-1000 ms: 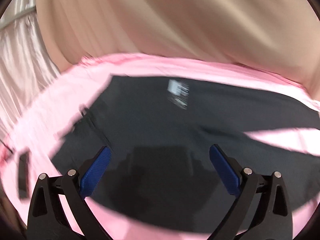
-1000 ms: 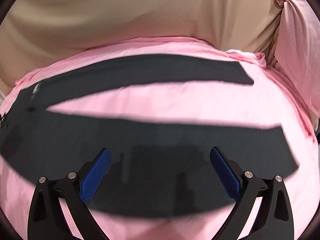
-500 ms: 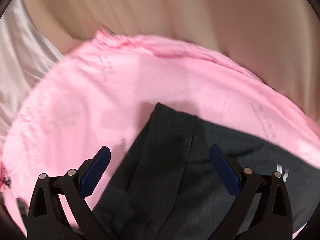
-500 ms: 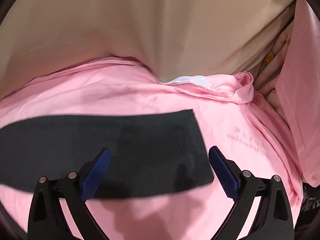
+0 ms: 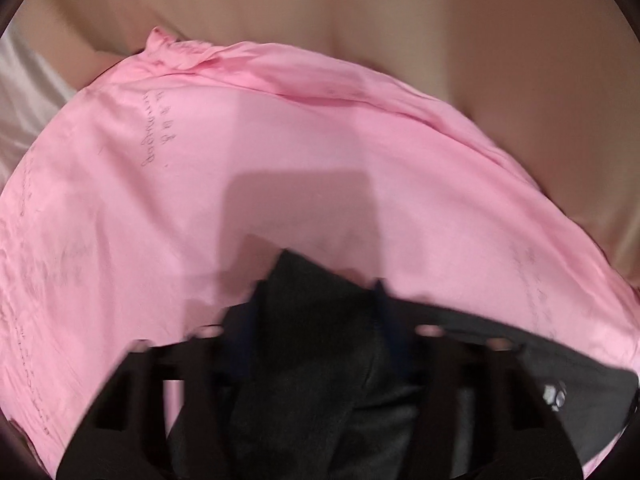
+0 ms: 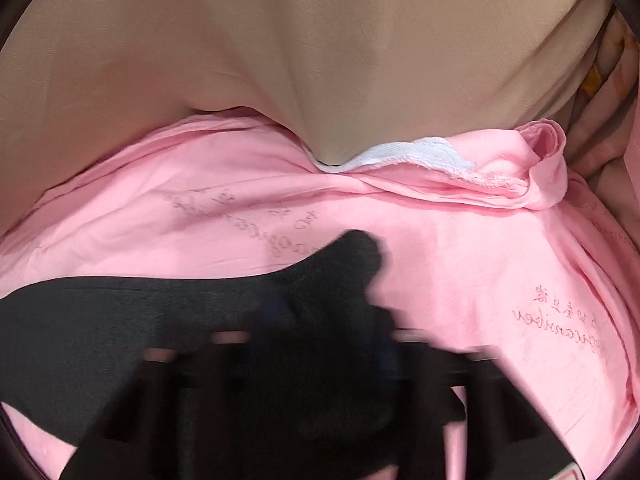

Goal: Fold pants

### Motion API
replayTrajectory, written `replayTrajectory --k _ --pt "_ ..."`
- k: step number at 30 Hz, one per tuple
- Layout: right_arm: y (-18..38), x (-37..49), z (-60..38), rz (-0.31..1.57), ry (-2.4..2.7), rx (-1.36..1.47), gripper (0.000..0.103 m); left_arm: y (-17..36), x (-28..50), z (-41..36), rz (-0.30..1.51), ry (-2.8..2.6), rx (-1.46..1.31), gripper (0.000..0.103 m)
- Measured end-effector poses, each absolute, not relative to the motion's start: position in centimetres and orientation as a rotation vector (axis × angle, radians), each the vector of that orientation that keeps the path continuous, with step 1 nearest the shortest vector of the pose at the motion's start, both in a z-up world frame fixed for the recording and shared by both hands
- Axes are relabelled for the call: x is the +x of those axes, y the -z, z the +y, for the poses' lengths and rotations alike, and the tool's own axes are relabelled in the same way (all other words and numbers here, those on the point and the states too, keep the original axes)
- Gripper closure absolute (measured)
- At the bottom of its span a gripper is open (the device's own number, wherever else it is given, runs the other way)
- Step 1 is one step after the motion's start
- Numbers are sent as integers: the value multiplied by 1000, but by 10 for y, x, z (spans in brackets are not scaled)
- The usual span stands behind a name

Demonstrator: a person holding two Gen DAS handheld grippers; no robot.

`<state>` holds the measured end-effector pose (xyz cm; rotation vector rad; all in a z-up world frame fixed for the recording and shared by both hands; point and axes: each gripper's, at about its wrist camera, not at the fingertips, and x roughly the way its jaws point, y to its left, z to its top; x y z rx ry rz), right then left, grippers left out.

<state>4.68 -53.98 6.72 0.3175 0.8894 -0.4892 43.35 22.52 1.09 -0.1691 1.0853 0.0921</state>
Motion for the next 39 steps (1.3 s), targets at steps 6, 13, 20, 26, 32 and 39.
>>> replayTrajectory --k 6,13,20,26,32,39 --pt "-103 2 -513 778 460 299 98 -47 389 213 1018 -13 -167 80" --pt "-156 -74 -479 663 399 259 98 -118 294 229 883 82 -156 80" --pt "-156 -169 -452 654 381 236 98 -120 178 264 884 86 -177 81" --pt "-103 -219 -446 737 405 302 96 -57 130 321 973 -4 -387 64" --pt "-104 -269 -438 658 501 363 67 -44 105 323 963 22 -592 25" --pt "-106 -292 -412 615 489 382 57 -31 142 310 1001 37 -743 24"
